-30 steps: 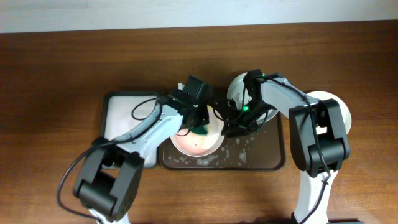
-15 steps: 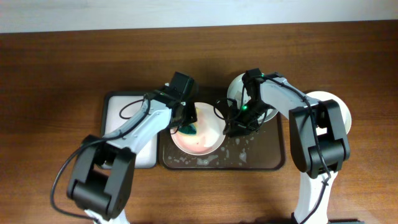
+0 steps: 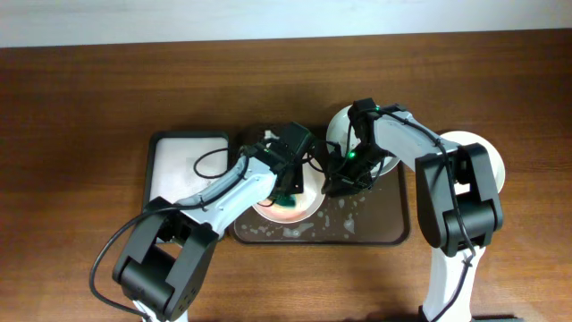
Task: Clean dirty plates on tray and stack at the side
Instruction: 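Keep scrubbing the pinkish plate, then return the sponge to the soapy tray, then lift the pinkish plate with the right gripper and stack it on the white plate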
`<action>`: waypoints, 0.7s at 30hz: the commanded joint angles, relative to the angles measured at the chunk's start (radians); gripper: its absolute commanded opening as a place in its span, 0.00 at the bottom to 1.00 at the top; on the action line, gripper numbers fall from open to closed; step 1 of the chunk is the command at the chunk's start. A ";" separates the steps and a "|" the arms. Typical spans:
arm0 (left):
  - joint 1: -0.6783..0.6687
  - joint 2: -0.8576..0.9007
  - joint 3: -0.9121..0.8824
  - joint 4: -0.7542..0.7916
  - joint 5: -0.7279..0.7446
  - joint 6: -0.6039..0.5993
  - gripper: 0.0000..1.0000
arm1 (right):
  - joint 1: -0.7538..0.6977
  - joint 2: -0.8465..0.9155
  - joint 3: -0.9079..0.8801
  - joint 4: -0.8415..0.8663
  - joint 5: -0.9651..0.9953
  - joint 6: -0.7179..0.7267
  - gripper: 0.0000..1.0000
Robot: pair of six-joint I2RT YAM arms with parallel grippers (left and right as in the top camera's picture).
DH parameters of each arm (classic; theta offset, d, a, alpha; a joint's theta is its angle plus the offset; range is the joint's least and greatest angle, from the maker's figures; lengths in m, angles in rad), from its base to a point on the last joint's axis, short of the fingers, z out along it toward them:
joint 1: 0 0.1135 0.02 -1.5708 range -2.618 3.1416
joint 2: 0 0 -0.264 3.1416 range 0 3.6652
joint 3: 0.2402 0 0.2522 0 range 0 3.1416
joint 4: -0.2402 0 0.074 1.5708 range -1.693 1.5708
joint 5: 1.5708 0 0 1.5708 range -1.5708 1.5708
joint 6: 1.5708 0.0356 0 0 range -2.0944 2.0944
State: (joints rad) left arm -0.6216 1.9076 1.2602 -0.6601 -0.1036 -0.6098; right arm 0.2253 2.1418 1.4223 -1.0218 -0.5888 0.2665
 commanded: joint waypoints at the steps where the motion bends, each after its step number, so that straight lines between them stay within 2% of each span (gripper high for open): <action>1: 0.003 0.006 -0.004 -0.008 -0.197 -0.002 0.00 | -0.002 0.005 -0.011 0.001 0.115 0.004 0.24; 5: 0.015 -0.154 0.067 -0.096 -0.128 0.059 0.00 | -0.002 0.005 -0.011 0.018 0.114 0.004 0.25; 7: 0.088 -0.252 0.067 -0.173 -0.124 0.058 0.00 | -0.002 0.005 -0.010 0.059 0.100 -0.026 0.27; 9: 0.174 -0.268 0.067 -0.242 -0.124 0.059 0.00 | -0.002 0.005 -0.010 0.104 0.101 -0.026 0.26; 12: 0.341 -0.267 0.065 -0.257 -0.116 0.067 0.00 | 0.044 0.005 -0.011 0.172 0.140 -0.060 0.25; 13: 0.413 -0.255 0.063 -0.232 0.008 0.220 0.00 | 0.077 0.005 -0.011 0.171 0.211 -0.042 0.17; 14: 0.449 -0.229 0.060 -0.240 0.056 0.311 0.00 | 0.097 0.006 -0.011 0.170 0.241 -0.041 0.12; 16: 0.499 -0.181 0.027 -0.230 0.056 0.317 0.00 | 0.112 0.006 -0.011 0.164 0.246 -0.041 0.04; 19: 0.533 -0.088 0.010 -0.201 0.064 0.378 0.00 | 0.114 -0.001 0.000 0.145 0.246 -0.042 0.04; 21: 0.533 -0.026 0.010 -0.184 0.068 0.451 0.00 | 0.114 -0.057 0.042 0.105 0.333 -0.042 0.04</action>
State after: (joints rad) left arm -0.0921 1.8244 1.2785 -0.8593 -0.0555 -0.2581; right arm 0.3302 2.1143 1.4445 -0.8955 -0.4110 0.2283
